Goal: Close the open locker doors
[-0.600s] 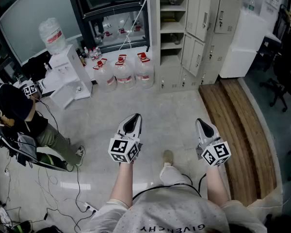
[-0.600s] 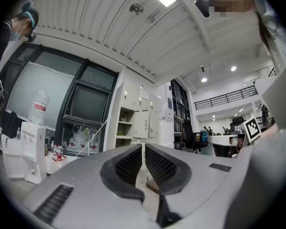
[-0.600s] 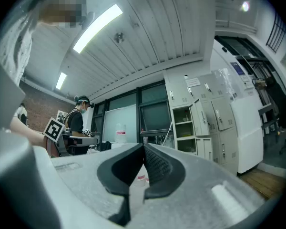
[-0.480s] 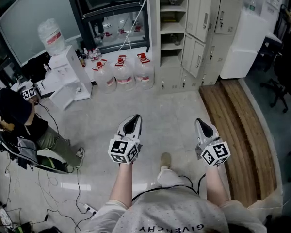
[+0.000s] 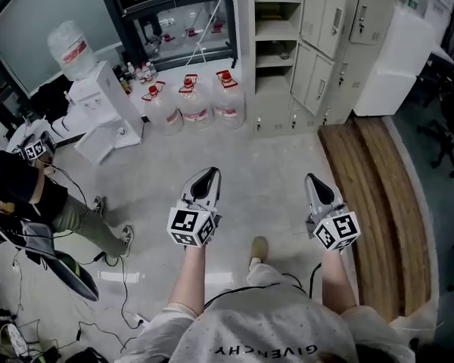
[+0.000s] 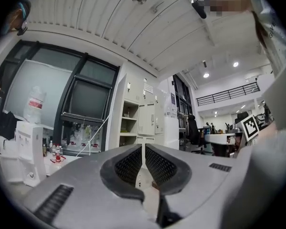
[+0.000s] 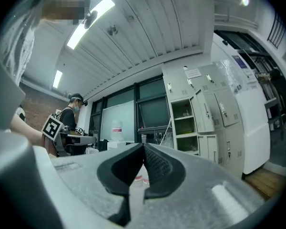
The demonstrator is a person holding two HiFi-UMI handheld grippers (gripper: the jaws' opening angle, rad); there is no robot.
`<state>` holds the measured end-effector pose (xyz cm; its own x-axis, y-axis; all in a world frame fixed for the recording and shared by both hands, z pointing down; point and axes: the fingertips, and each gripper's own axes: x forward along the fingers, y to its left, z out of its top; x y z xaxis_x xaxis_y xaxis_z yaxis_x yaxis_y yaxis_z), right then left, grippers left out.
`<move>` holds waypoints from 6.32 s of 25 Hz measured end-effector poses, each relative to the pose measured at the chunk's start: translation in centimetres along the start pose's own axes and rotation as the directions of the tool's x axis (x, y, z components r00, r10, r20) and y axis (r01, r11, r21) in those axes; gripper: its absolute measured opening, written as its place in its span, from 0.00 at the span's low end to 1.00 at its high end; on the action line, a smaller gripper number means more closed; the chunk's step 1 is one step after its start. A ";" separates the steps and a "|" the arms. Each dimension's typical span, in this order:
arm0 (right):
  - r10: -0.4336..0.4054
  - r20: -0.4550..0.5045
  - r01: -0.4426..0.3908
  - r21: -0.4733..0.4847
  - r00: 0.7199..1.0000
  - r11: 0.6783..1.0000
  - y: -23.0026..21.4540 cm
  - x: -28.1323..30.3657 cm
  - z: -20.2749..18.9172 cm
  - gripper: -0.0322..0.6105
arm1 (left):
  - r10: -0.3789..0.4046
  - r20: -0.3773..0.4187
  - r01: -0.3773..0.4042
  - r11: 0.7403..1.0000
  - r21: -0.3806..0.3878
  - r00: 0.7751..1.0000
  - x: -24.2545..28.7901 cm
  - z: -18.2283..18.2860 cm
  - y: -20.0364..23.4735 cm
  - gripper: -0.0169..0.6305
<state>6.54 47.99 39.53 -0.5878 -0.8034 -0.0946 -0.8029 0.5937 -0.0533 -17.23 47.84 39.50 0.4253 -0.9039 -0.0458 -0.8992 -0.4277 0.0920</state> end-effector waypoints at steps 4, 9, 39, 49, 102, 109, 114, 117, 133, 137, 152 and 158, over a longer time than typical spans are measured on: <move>-0.007 -0.028 0.007 0.007 1.000 1.000 -2.6 3.5 -1.0 0.04 | 0.019 -0.024 -0.019 1.000 -0.018 1.000 3.5 -0.6 2.4 0.05; -0.002 -0.042 0.003 0.025 0.999 1.000 -5.9 7.5 -1.7 0.04 | 0.045 -0.042 -0.046 0.998 -0.029 0.998 7.8 -0.9 4.8 0.05; -0.064 -0.002 0.063 0.086 0.998 0.994 -24.0 16.2 -3.0 0.31 | -0.059 -0.128 0.057 0.998 -0.018 0.990 28.9 -3.8 4.6 0.05; -0.054 -0.036 0.056 0.075 0.998 0.996 -29.8 20.9 -3.5 0.34 | -0.102 -0.094 0.099 0.994 -0.036 0.990 39.3 -3.9 5.6 0.05; -0.200 -0.370 0.277 0.170 0.907 0.946 -62.1 41.6 -21.3 0.51 | 0.034 -0.249 -0.075 0.985 -0.156 0.968 63.4 -16.6 14.8 0.05; -0.165 -0.371 0.247 0.186 0.914 0.951 -62.5 43.0 -22.7 0.51 | 0.041 -0.270 -0.085 0.984 -0.155 0.962 64.4 -17.8 14.8 0.05; -0.127 -0.381 0.210 0.185 0.916 0.960 -61.5 43.1 -23.1 0.51 | 0.059 -0.267 -0.103 0.983 -0.155 0.962 64.9 -18.2 15.0 0.05; -0.108 -0.389 0.190 0.180 0.915 0.965 -60.8 43.0 -23.2 0.51 | 0.069 -0.260 -0.112 0.982 -0.153 0.963 65.1 -18.1 15.2 0.05; -0.090 -0.431 0.154 0.117 0.898 0.981 -57.5 43.5 -23.7 0.41 | 0.026 -0.247 -0.074 0.980 -0.185 0.969 65.5 -18.1 16.8 0.05; -0.094 -0.439 0.157 0.109 0.893 0.982 -56.2 43.7 -23.6 0.41 | 0.012 -0.242 -0.058 0.982 -0.182 0.970 65.5 -17.5 17.7 0.05; -0.097 -0.458 0.158 0.097 0.883 0.983 -51.5 46.1 -23.5 0.39 | -0.014 -0.236 -0.032 0.981 -0.191 0.972 64.7 -16.4 22.0 0.05; -0.073 -0.460 0.135 0.102 0.885 0.986 -49.2 47.2 -23.9 0.39 | -0.026 -0.230 -0.021 0.980 -0.196 0.973 64.8 -16.4 23.1 0.05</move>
<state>15.95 -20.24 61.42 -0.5068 -0.7752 0.3770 -0.8604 0.4816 -0.1664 -8.72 -20.66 54.97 0.4604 -0.8690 0.1816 -0.8701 -0.4011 0.2865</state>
